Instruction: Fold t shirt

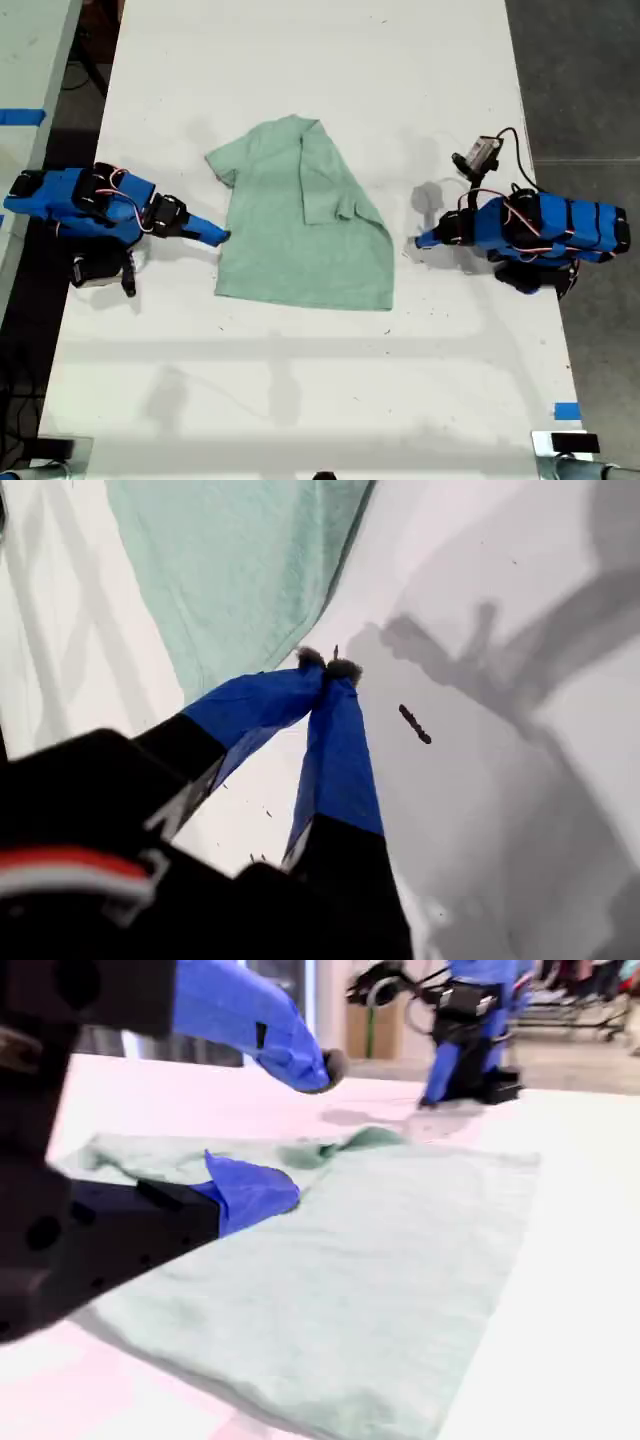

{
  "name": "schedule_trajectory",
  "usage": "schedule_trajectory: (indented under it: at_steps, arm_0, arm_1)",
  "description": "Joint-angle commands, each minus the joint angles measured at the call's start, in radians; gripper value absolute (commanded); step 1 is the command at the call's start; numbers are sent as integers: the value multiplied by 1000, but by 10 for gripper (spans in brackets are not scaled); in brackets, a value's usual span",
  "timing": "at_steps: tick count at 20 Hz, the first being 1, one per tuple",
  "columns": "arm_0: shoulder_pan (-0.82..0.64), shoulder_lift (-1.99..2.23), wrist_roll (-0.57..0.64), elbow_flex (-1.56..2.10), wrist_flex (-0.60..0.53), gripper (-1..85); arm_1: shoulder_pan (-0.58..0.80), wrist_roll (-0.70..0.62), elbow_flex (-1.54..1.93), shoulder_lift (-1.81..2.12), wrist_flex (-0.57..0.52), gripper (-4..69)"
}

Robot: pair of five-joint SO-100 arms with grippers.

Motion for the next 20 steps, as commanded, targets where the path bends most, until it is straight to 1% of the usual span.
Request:
schedule_trajectory:
  at_steps: [1, 2, 3, 4, 6, 7, 8, 11, 14, 20]
  arm_0:
    - [-92, 6, 124, -21, -137, -1]
    - [-130, 6, 129, -15, -143, 23]
    - [-166, 6, 173, -3, -143, -1]
    - [-213, 6, 227, 14, -120, -1]
    - [-287, 6, 209, 49, -25, -1]
    - [-282, 6, 143, 46, 29, -1]
    - [-273, 6, 115, 48, 43, -1]
    - [-302, 6, 67, 52, 66, -1]
    - [-302, 6, 41, 58, 67, -1]
    - [-311, 6, 15, 61, 77, -1]
  arm_1:
    - [6, 12, 46, 15, 8, 5]
    - [6, 15, 46, 15, 9, 5]
    - [8, 17, 46, 15, 9, 5]
    - [11, 15, 46, 15, 9, 5]
    - [8, 18, 46, 15, 11, 5]
    - [8, 21, 46, 15, 12, 5]
    - [8, 25, 46, 15, 12, 5]
    - [5, 34, 46, 15, 17, 5]
    - [8, 35, 46, 15, 18, 5]
    - [6, 38, 46, 15, 20, 5]
